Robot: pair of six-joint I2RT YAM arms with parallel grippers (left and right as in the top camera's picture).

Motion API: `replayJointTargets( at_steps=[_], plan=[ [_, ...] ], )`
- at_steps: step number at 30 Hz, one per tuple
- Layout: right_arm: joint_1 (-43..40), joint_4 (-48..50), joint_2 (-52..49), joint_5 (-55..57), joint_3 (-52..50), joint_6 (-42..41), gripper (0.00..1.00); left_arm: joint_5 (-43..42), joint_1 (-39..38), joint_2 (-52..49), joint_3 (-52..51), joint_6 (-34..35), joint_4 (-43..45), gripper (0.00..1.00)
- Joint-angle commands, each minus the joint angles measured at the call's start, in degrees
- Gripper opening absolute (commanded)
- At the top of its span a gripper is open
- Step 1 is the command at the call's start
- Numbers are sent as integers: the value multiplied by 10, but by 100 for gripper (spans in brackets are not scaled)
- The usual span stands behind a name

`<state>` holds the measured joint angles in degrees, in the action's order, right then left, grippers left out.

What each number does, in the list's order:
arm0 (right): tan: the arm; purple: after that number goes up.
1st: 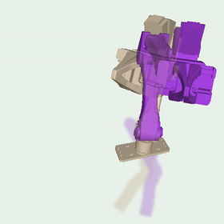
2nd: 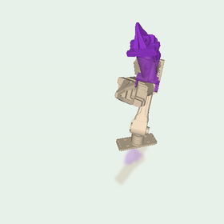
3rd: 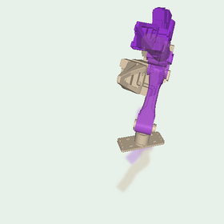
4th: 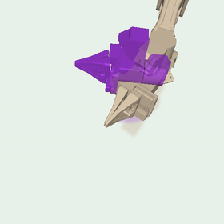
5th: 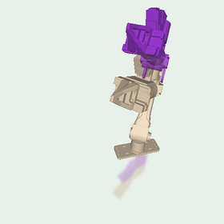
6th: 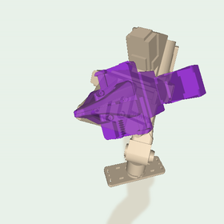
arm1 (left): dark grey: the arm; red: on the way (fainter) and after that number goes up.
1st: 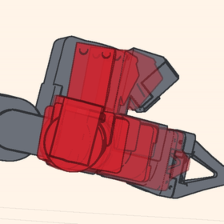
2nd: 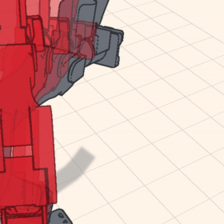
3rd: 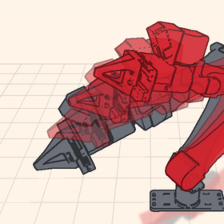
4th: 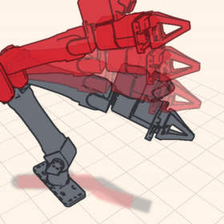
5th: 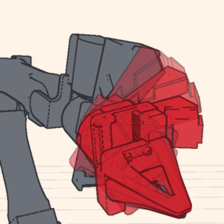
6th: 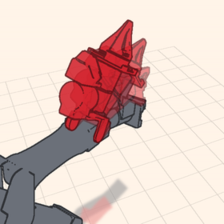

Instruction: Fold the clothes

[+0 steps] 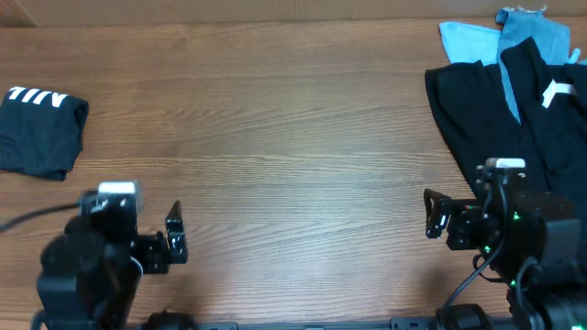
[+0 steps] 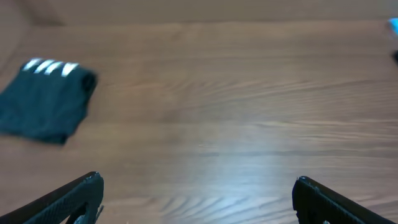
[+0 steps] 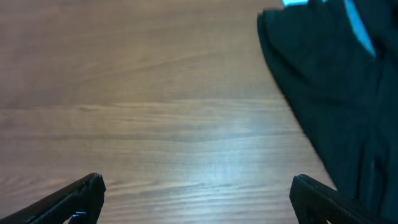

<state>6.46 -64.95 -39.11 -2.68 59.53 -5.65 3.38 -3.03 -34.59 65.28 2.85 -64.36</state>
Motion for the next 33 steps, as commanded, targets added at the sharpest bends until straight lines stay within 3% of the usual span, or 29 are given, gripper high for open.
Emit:
replayJointTargets(
  at_steps=[1,7,19,23,29,33],
  plan=[
    [-1,9,7,-4,-1,-3,100,45,-1,21,-50,30,-5,100],
    [-1,9,7,-4,0,-3,100,45,-1,19,-52,30,-57,100],
    [-1,-20,37,28,-12,1,100,45,-1,19,-52,30,-57,100],
    [-1,37,126,48,-108,12,100,45,-1,18,-52,30,-57,100],
    [-1,179,368,20,-356,12,100,45,-1,18,-52,30,-57,100],
    [0,237,389,15,-402,12,100,45,-1,18,-52,30,-58,100]
  ],
)
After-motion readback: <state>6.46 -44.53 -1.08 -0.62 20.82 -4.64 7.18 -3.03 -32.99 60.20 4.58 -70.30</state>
